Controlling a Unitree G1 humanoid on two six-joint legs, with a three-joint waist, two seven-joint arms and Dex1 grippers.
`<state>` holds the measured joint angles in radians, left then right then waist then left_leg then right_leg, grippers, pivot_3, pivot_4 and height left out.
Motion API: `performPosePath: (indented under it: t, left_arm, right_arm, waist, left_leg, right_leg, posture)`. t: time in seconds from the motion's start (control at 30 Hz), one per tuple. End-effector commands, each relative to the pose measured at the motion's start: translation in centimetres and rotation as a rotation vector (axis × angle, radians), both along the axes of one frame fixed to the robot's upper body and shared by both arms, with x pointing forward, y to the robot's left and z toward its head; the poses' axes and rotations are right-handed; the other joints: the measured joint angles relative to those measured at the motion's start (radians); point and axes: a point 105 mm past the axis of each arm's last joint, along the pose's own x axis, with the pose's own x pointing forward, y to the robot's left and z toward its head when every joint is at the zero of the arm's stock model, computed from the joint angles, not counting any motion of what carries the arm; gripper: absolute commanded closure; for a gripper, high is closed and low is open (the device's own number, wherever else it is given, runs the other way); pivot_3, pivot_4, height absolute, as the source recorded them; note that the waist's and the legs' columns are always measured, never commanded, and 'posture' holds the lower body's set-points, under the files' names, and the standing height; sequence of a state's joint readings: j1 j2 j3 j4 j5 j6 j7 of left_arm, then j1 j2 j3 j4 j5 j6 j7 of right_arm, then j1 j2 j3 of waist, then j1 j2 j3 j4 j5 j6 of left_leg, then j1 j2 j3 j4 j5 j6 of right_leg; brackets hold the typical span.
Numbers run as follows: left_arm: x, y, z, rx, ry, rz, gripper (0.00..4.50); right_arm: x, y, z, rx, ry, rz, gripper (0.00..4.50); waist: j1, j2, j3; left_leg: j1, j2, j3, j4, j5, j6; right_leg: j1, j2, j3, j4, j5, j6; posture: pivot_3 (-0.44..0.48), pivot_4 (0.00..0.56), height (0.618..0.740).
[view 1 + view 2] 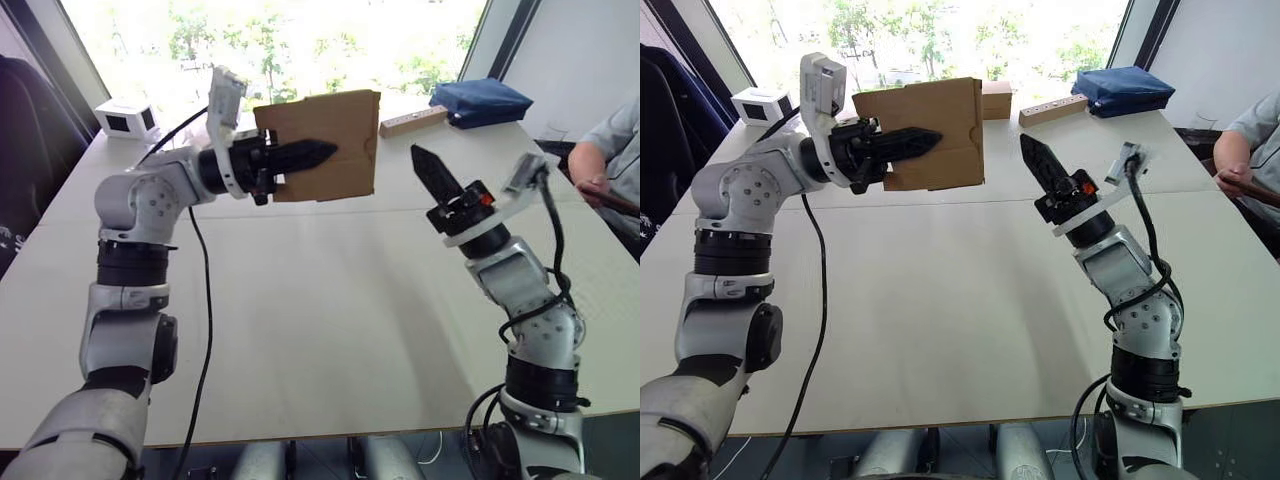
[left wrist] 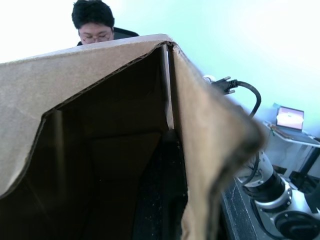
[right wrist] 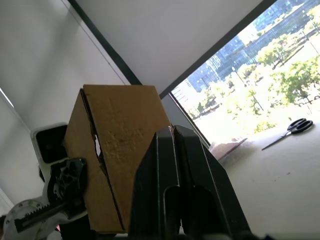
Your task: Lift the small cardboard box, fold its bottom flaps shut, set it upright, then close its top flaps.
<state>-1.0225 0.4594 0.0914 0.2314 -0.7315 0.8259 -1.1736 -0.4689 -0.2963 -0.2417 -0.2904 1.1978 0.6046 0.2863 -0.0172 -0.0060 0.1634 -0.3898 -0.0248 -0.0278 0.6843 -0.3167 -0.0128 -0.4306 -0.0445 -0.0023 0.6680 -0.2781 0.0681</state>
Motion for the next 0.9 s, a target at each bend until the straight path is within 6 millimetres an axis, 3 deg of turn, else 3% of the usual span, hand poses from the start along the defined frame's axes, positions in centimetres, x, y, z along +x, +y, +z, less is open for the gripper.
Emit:
performPosePath:
  t: [0.03, 0.33, 0.57, 0.77, 0.9]
  left_arm:
    - [-0.8, -0.2, 0.6, 0.004, -0.043, -0.028, 4.50]
    - [-0.8, -0.4, -0.5, 0.043, -0.037, -0.024, 4.50]
    - [-0.5, -0.6, -1.3, 0.073, -0.032, -0.017, 4.50]
    - [-0.5, -0.6, -1.2, 0.075, -0.035, -0.021, 4.50]
    - [-0.5, -0.5, -1.0, 0.081, -0.041, -0.018, 4.50]
  right_arm:
    - [-1.0, 2.1, 1.7, -0.037, -0.089, 0.077, 4.33]
    - [-1.6, 4.2, 1.7, -0.046, -0.113, 0.175, 4.33]
    - [-2.3, 5.4, 0.3, -0.130, -0.095, 0.211, 4.33]
    - [-2.1, 4.6, 0.3, -0.137, -0.093, 0.167, 4.33]
    - [-2.0, 3.0, 0.3, -0.153, -0.089, 0.114, 4.33]
  waist:
    - [0.000, 0.000, 0.000]
    - [0.004, 0.000, 0.000]
    - [0.003, 0.000, 0.000]
    - [0.003, 0.000, 0.000]
    - [0.004, 0.000, 0.000]
  left_leg:
    - [0.000, 0.000, 0.000, 0.000, 0.000, 0.000]
    - [0.000, 0.000, 0.000, 0.000, 0.000, 0.000]
    - [0.000, 0.000, 0.000, 0.000, 0.000, 0.000]
    - [0.000, 0.000, 0.000, 0.000, 0.000, 0.000]
    - [0.000, 0.000, 0.000, 0.000, 0.000, 0.000]
  right_leg:
    - [0.000, 0.000, 0.000, 0.000, 0.000, 0.000]
    - [0.000, 0.000, 0.000, 0.000, 0.000, 0.000]
    - [0.000, 0.000, 0.000, 0.000, 0.000, 0.000]
    - [0.000, 0.000, 0.000, 0.000, 0.000, 0.000]
    - [0.000, 0.000, 0.000, 0.000, 0.000, 0.000]
  posture:
    - [0.000, 0.150, 0.740]
    - [0.000, 0.150, 0.740]
    - [0.000, 0.150, 0.740]
    - [0.000, 0.150, 0.740]
    - [0.000, 0.150, 0.740]
